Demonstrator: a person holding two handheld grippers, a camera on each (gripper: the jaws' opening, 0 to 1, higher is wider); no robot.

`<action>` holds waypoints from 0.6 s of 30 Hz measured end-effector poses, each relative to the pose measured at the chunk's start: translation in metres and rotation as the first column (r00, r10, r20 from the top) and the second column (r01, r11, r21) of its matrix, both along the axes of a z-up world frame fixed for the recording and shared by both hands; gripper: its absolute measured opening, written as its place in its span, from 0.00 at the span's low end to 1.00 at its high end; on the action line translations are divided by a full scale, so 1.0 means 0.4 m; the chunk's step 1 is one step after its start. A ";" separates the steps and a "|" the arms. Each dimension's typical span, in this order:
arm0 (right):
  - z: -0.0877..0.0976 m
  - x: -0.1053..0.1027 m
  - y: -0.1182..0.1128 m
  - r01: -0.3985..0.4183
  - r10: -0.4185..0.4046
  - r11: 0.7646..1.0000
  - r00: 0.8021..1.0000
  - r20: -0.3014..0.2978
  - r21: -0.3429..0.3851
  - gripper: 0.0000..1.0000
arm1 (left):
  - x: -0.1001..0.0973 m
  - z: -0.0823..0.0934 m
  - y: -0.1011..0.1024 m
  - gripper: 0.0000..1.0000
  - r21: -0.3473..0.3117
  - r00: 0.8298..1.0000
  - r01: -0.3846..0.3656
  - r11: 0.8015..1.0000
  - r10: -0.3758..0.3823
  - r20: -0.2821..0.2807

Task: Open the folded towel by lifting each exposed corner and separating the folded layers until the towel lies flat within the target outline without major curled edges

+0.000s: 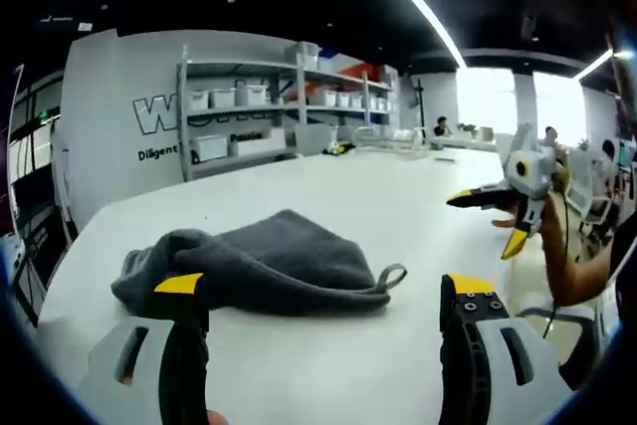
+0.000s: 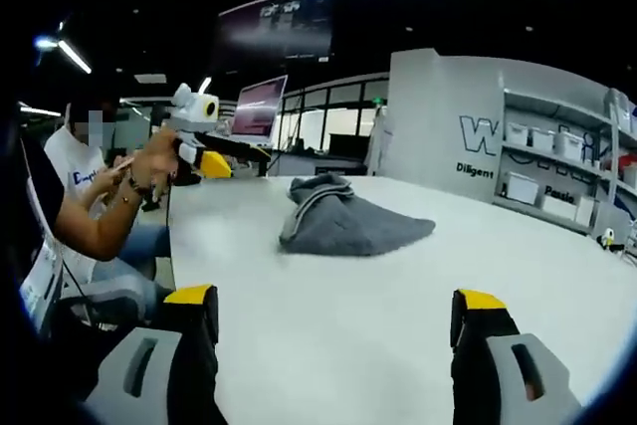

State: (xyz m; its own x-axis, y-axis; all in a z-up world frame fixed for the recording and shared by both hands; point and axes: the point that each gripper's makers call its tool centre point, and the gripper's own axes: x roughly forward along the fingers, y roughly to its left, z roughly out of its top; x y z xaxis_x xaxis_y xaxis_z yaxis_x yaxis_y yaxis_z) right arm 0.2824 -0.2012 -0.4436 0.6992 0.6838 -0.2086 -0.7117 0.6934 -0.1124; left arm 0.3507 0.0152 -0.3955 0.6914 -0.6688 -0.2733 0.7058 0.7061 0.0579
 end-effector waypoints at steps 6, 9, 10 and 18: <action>-0.008 -0.001 -0.003 0.008 -0.009 0.999 1.000 -0.005 -0.035 0.99 | 0.050 0.022 -0.030 0.95 0.023 1.000 0.002 1.000 -0.002 -0.009; -0.008 -0.006 0.002 0.000 0.000 0.999 1.000 -0.008 -0.034 0.99 | 0.087 0.027 -0.039 0.94 0.044 1.000 -0.019 0.999 0.019 -0.009; -0.008 -0.008 0.004 -0.002 0.002 0.999 1.000 -0.007 -0.037 0.99 | 0.100 0.023 -0.040 0.94 0.058 0.999 -0.031 0.998 0.032 -0.015; 0.008 -0.021 0.011 -0.007 0.007 1.000 1.000 0.015 -0.029 0.99 | 0.178 0.017 -0.046 0.90 0.100 0.997 -0.076 0.992 0.079 -0.026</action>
